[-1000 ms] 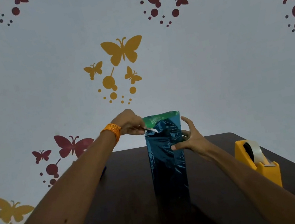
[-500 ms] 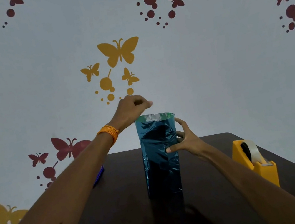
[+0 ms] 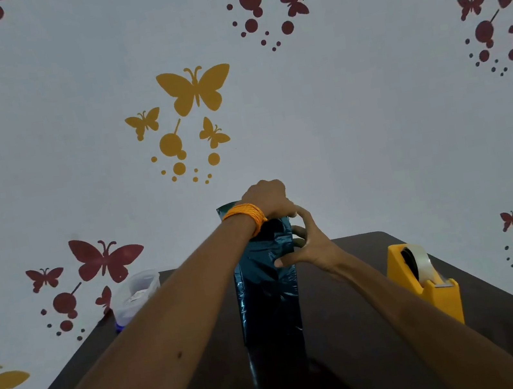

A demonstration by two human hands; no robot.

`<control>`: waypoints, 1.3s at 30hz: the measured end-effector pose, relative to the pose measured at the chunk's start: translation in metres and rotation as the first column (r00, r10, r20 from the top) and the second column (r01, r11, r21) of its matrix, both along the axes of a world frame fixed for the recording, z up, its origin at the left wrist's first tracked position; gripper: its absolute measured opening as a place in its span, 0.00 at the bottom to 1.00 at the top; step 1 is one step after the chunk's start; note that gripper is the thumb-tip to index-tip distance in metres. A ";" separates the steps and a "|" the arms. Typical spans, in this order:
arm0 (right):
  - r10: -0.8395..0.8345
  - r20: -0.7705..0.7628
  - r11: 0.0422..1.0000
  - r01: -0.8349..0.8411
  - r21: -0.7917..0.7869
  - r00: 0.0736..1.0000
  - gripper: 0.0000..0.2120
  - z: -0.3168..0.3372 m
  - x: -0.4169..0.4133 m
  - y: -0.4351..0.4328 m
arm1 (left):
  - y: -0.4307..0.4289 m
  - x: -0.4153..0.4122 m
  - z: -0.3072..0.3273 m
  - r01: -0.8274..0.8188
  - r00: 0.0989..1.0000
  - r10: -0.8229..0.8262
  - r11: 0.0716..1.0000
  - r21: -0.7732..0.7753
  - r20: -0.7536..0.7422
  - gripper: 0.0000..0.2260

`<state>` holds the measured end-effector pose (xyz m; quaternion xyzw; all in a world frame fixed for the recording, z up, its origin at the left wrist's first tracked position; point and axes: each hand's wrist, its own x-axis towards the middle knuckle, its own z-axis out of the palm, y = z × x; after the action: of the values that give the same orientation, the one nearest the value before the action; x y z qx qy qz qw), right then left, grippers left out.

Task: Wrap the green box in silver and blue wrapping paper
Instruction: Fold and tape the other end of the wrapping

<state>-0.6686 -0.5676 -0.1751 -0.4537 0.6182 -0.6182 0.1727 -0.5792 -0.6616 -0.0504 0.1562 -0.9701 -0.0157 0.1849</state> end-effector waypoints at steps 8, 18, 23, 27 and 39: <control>0.001 0.020 1.000 -0.001 -0.007 1.000 0.59 -0.004 0.000 0.003 | 0.000 0.003 0.000 -0.096 0.994 0.100 0.992 0.080 -0.041 0.06; -0.016 0.027 1.000 0.016 0.000 1.000 0.55 0.002 -0.005 0.003 | -0.006 0.021 0.016 -0.002 0.996 -0.006 0.996 0.086 0.085 0.31; -0.002 0.019 1.000 0.001 0.021 1.000 0.56 0.004 -0.011 0.004 | -0.022 0.040 0.019 0.100 0.961 -0.131 0.986 0.137 0.243 0.26; -0.009 0.018 1.000 0.008 0.024 1.000 0.56 0.004 -0.011 0.007 | -0.040 0.051 0.032 0.211 0.948 -0.219 0.976 0.057 0.233 0.13; -0.097 -0.004 0.991 0.096 -0.091 0.995 0.48 0.001 -0.009 0.017 | -0.078 0.072 -0.008 0.331 0.757 0.016 0.853 0.404 -0.654 0.12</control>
<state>-0.6777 -0.5507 -0.1744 -0.4333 0.6115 -0.6513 0.1190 -0.5077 -0.7394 -0.0587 0.0980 -0.8215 -0.3324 0.4528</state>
